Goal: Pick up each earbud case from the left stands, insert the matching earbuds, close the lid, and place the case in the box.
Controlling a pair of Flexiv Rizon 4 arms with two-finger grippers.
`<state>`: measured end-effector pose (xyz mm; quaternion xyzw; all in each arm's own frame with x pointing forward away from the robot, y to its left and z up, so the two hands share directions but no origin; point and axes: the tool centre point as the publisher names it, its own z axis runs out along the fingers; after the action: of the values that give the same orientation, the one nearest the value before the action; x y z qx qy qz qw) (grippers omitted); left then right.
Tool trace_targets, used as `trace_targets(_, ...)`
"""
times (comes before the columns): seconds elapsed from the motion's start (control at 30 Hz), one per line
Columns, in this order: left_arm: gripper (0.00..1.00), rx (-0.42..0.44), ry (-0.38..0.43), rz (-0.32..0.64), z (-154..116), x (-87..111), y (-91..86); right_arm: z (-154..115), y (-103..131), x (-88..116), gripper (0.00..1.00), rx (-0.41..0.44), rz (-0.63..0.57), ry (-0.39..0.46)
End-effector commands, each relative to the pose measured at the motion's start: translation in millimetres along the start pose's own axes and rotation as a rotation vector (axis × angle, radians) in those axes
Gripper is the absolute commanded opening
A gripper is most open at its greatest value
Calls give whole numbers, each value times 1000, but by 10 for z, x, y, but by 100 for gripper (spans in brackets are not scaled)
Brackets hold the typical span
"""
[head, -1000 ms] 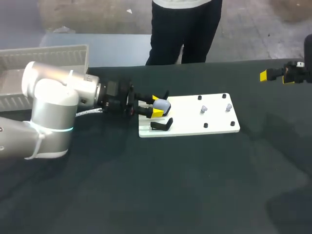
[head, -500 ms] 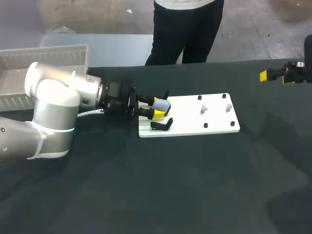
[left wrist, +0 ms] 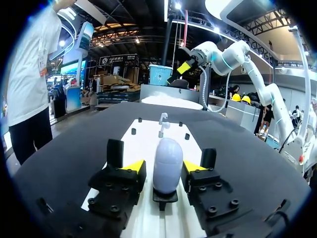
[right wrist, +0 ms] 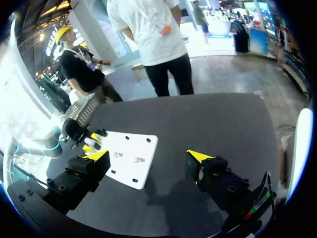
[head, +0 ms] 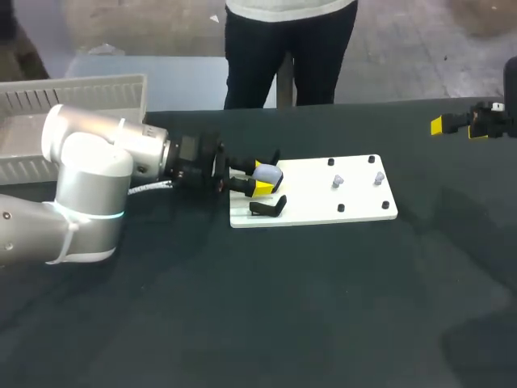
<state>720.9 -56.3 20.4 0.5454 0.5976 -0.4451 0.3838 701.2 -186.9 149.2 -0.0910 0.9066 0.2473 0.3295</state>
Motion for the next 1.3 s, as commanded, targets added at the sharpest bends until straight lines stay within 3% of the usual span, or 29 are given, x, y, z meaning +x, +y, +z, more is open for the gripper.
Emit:
trace_targets(0.03,43,5,0,-2,2,15,18,-2,14,2,100,6,1,-1)
trace_targets(0.87,29,17,-1,1,25,8,5,-2,14,2,100,6,1,-1)
trace_targets(0.97,25,17,-2,3,15,1,7,-2,14,2,100,6,1,-1)
trace_targets(1.03,7,17,-3,4,12,-1,7,-2,14,2,100,6,1,-1)
trace_targets(1.1,0,18,-4,5,9,-3,6,-2,14,2,100,6,1,-1)
trace_targets(1.3,0,18,-11,15,-47,-62,-32,-2,14,2,100,6,1,-1)
